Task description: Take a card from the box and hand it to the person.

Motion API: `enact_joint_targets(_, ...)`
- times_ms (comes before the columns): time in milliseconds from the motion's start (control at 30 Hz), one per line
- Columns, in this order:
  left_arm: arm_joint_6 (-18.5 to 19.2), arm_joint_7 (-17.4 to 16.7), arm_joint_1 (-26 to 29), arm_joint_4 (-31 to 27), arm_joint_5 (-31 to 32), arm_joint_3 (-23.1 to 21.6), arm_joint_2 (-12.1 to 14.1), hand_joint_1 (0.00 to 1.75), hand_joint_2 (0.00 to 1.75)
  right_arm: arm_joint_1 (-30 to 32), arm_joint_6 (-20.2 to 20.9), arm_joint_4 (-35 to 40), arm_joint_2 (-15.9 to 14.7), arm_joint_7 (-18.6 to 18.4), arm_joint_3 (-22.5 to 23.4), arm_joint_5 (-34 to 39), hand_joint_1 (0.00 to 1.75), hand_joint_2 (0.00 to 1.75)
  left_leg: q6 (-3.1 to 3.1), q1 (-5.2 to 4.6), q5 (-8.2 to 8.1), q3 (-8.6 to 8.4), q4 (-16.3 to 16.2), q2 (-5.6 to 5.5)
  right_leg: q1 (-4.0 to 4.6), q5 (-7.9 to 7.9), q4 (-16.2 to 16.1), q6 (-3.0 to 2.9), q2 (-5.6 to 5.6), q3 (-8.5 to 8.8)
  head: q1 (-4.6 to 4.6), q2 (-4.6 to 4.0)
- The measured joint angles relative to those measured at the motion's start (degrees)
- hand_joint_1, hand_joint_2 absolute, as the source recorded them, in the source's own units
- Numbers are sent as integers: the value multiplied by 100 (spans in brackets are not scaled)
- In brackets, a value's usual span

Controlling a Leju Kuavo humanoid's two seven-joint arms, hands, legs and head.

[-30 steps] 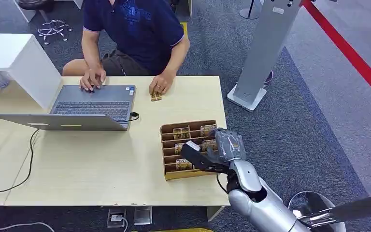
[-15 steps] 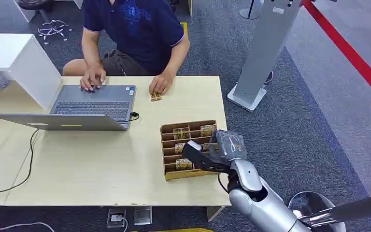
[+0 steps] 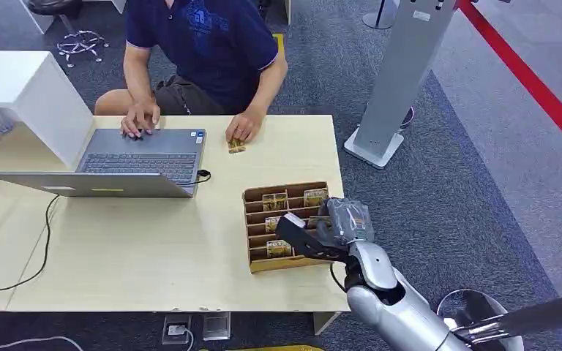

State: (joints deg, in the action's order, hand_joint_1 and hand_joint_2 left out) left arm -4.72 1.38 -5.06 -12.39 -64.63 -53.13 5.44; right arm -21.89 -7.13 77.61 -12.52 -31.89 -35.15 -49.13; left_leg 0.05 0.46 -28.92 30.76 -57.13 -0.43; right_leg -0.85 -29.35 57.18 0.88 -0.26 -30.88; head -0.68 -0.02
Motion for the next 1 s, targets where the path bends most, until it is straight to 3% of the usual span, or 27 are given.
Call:
enact_joint_targets(733, -13, 92, 1, 0, -120, -9, 0, 0, 175, 8, -46, 24, 0, 53, 22, -35, 175, 175, 0, 0, 0, -2, 0, 0, 0, 0, 0, 0, 0, 1, -2, 0)
enact_joint_targets(1000, -15, 105, 2, 0, -186, -9, 0, 0, 175, 86, -70, 687, -17, 83, 28, -385, 175, 175, 0, 0, 0, -1, 0, 0, 0, 0, 0, 0, 0, 0, 0, 0)
